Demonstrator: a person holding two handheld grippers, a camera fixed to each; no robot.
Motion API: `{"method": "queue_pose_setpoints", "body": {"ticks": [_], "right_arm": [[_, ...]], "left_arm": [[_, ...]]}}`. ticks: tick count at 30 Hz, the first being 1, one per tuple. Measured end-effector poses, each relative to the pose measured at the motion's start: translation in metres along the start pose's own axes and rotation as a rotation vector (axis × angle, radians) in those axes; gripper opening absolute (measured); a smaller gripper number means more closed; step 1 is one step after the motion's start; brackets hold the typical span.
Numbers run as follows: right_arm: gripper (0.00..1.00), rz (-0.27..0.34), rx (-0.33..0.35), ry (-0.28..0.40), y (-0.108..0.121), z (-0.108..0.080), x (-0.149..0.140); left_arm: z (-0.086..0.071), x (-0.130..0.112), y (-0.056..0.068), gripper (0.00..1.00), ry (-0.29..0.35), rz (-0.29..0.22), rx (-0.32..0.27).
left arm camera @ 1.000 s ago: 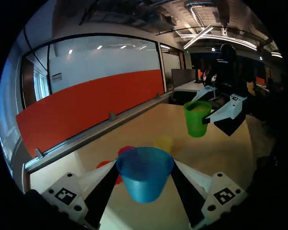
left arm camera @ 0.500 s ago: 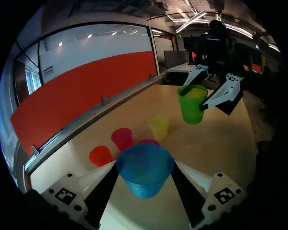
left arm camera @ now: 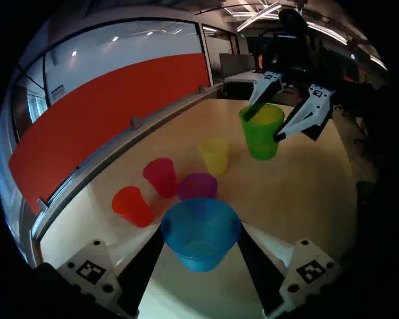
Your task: Pour water
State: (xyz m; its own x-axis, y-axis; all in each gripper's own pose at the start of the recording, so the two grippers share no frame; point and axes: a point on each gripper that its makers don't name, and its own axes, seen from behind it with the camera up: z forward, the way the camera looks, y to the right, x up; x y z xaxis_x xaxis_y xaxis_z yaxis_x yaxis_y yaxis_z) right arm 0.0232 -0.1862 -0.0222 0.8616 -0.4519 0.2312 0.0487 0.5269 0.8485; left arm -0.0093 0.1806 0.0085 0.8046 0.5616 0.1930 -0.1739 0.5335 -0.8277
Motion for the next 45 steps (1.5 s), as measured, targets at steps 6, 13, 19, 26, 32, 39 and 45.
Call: {"method": "queue_pose_setpoints", "body": {"ticks": [6,13,19,26,32,39,45], "right_arm": [[0.91,-0.022,0.007,-0.047,0.000,0.008,-0.016],[0.91,-0.036,0.018,-0.094,-0.001,0.018,-0.034],[0.91,-0.049,0.023,-0.125,-0.001,0.027,-0.047],[0.91,-0.050,0.030,-0.146,-0.002,0.036,-0.057],[0.91,-0.051,0.035,-0.159,-0.004,0.041,-0.063],[0.91,-0.042,0.035,-0.166,-0.005,0.046,-0.067],[0.91,-0.043,0.034,-0.175,-0.006,0.049,-0.071]], "left_arm": [[0.010,-0.010,0.003,0.89,-0.029,-0.001,-0.021],[0.020,-0.022,0.006,0.89,-0.059,-0.002,-0.037],[0.028,-0.030,0.009,0.89,-0.075,-0.019,-0.052],[0.035,-0.036,0.012,0.89,-0.078,-0.035,-0.066],[0.038,-0.041,0.012,0.89,-0.074,-0.050,-0.073],[0.038,-0.047,0.012,0.89,-0.070,-0.070,-0.076],[0.037,-0.055,0.013,0.89,-0.074,-0.079,-0.077]]}}
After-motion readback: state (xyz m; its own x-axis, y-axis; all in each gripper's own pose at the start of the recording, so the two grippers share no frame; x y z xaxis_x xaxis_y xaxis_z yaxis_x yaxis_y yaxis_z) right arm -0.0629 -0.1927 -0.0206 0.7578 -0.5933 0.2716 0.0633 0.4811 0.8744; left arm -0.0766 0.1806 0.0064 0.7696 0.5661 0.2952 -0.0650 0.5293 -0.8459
